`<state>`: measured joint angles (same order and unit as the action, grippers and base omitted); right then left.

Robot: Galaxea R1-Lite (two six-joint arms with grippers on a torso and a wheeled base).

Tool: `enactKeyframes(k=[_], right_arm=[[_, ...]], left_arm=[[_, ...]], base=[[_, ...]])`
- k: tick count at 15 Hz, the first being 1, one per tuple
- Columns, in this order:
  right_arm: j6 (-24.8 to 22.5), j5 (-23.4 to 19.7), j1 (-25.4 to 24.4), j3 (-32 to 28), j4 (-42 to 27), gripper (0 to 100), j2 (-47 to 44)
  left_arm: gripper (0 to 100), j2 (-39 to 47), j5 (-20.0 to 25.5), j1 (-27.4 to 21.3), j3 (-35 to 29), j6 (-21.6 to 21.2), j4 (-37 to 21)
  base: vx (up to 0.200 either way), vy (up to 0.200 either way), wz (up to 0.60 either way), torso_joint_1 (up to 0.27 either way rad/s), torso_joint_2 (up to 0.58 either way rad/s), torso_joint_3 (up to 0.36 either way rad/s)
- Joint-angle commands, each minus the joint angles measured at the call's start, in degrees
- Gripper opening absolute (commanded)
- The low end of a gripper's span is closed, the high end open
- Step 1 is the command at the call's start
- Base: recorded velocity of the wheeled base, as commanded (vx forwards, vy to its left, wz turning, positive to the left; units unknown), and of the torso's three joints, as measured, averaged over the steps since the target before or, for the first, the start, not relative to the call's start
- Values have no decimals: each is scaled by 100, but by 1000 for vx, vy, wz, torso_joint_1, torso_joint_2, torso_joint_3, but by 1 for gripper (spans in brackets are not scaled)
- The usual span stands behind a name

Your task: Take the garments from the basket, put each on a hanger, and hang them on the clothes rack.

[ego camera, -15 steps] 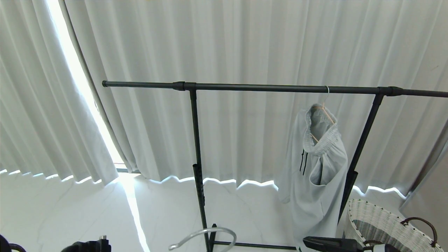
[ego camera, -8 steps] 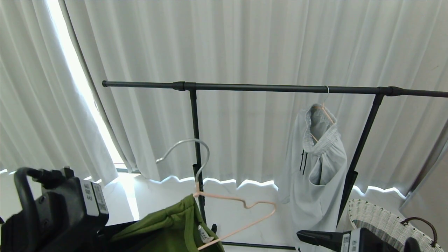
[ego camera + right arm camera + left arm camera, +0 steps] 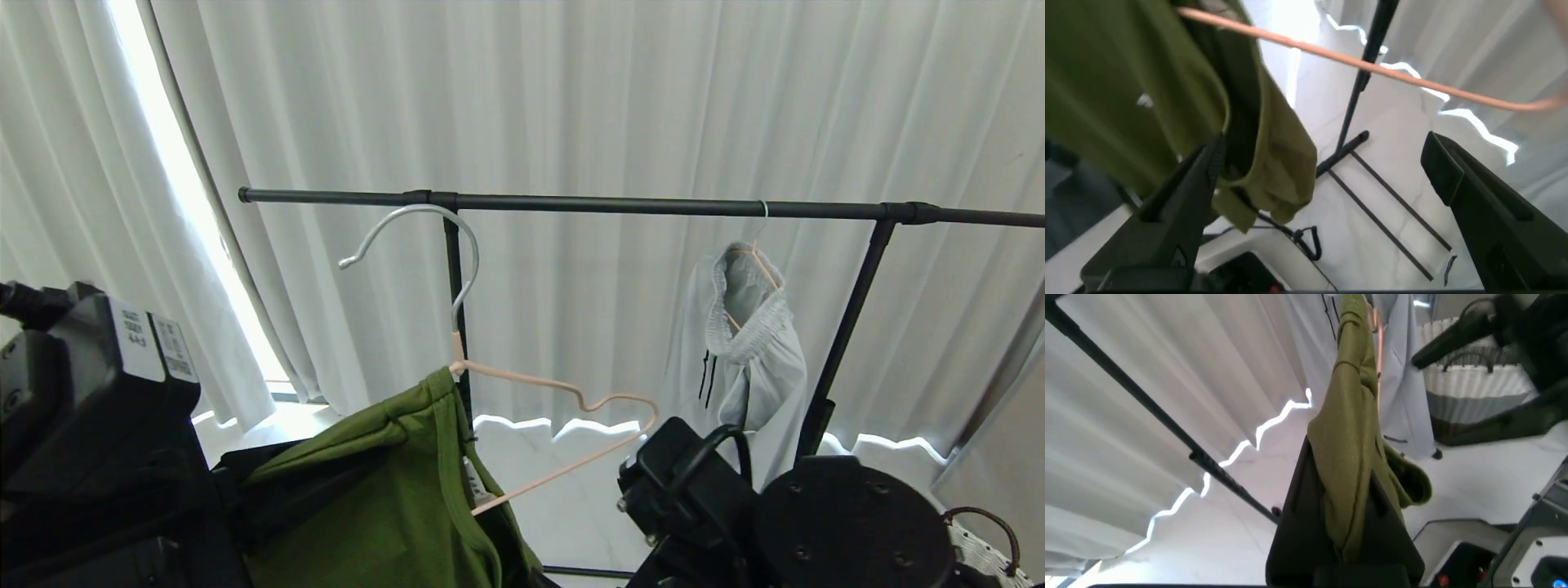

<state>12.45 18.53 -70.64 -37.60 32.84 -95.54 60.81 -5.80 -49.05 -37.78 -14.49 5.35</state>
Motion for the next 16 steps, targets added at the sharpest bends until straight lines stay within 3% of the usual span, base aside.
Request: enactKeyframes(k=[1,10,12,16], right_arm=[[12,54,16,-257,3,100,-615],[-49,599,376,-2,-190,100,-967],[-208,722,886,455,-243,100,-589],[-462,731,1782,824,-234,100,0]], left_arm=[[0,63,0,1,-28,-1,62],[0,37,0,1,-98,8,168],[0,-51,0,10,7,-1,168],[0,-359,9,-16,324,-36,159]], base=[[0,0,0,0,0,0],[0,0,0,0,0,0],[0,0,0,0,0,0],[0,0,0,0,0,0]])
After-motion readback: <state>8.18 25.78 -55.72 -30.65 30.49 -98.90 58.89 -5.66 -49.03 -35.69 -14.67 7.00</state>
